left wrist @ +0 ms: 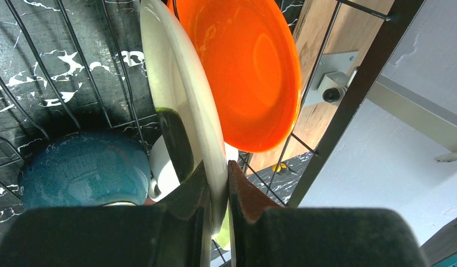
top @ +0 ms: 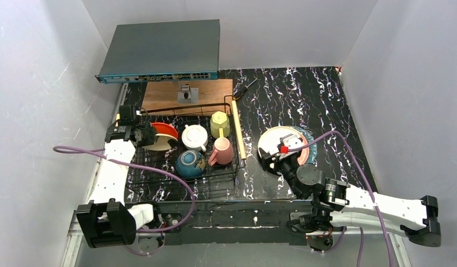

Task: Load the mixed dishes into the dish rack

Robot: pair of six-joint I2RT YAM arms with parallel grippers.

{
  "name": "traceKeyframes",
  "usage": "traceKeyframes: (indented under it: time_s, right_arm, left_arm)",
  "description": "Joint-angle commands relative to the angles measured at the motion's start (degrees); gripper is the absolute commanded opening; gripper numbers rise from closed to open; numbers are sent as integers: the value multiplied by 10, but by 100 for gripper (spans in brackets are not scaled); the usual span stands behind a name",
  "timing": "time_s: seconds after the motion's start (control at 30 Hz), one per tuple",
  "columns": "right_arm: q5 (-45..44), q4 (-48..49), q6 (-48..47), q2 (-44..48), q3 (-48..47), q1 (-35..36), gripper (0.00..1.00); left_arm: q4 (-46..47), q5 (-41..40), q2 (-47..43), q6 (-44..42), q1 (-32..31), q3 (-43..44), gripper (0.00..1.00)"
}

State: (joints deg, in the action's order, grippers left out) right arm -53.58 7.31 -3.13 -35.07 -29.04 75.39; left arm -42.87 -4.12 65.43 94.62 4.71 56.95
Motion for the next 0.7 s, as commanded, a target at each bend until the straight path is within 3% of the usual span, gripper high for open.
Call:
traceKeyframes:
  time_s: [0.0, 0.67]
  right_arm:
    - [-1, 21, 10, 7, 0, -3, 85]
    - [6, 21, 15, 5, 0, -9, 85]
  left_arm:
    - [20, -29, -14, -13, 4, 21, 0]
    - [29, -21, -22, -9, 4, 27, 0]
